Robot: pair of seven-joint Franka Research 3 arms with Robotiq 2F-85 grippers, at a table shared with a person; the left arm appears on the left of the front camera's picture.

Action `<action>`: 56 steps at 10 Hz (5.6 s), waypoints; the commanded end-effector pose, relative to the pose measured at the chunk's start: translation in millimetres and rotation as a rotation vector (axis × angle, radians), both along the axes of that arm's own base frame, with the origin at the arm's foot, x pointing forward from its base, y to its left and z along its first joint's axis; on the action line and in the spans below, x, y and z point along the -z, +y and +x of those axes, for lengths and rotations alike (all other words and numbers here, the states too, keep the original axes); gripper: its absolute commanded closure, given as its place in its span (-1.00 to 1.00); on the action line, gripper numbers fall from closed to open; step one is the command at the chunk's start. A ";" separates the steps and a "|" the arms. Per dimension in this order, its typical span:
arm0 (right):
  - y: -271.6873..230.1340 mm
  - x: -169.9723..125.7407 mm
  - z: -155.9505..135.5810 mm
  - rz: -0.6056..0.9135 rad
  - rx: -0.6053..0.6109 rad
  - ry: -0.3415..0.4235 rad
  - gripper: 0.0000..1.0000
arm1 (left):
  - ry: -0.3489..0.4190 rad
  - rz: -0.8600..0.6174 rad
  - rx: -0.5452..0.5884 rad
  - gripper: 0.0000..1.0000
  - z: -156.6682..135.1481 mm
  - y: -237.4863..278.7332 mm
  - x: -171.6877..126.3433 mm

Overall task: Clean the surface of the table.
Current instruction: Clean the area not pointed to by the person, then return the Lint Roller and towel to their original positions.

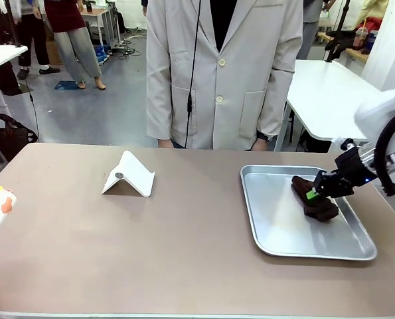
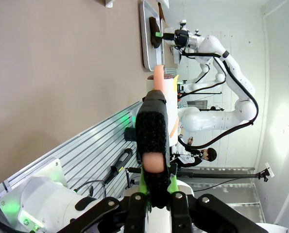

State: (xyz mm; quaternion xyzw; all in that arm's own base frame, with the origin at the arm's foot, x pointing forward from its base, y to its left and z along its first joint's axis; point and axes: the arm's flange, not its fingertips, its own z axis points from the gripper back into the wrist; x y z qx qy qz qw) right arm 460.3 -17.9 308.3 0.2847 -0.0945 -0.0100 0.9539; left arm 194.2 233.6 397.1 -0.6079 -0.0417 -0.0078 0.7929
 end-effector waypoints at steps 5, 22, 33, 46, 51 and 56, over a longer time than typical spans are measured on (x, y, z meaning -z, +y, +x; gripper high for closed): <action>-28.3 -56.3 -21.5 0.835 0.071 0.287 0.74 | 0.003 -0.007 0.001 0.67 -3.0 -2.6 -2.9; -77.0 -80.7 -93.9 0.929 0.136 0.207 0.74 | 0.003 -0.007 0.001 0.67 -3.0 -2.6 -2.9; -39.6 -101.2 -84.7 0.888 0.096 0.108 0.74 | -0.040 0.093 -0.066 0.67 27.7 -23.7 -64.0; 250.7 -58.8 -49.0 0.361 -0.103 0.144 0.74 | -0.017 0.865 -0.006 0.67 274.5 -314.1 -140.3; 241.7 -33.4 -38.9 0.376 -0.074 0.170 0.74 | -0.028 0.872 0.026 0.67 294.8 -338.1 -107.0; 242.0 -29.2 -36.3 0.377 -0.076 0.179 0.74 | -0.028 0.865 0.027 0.67 301.9 -340.6 -105.7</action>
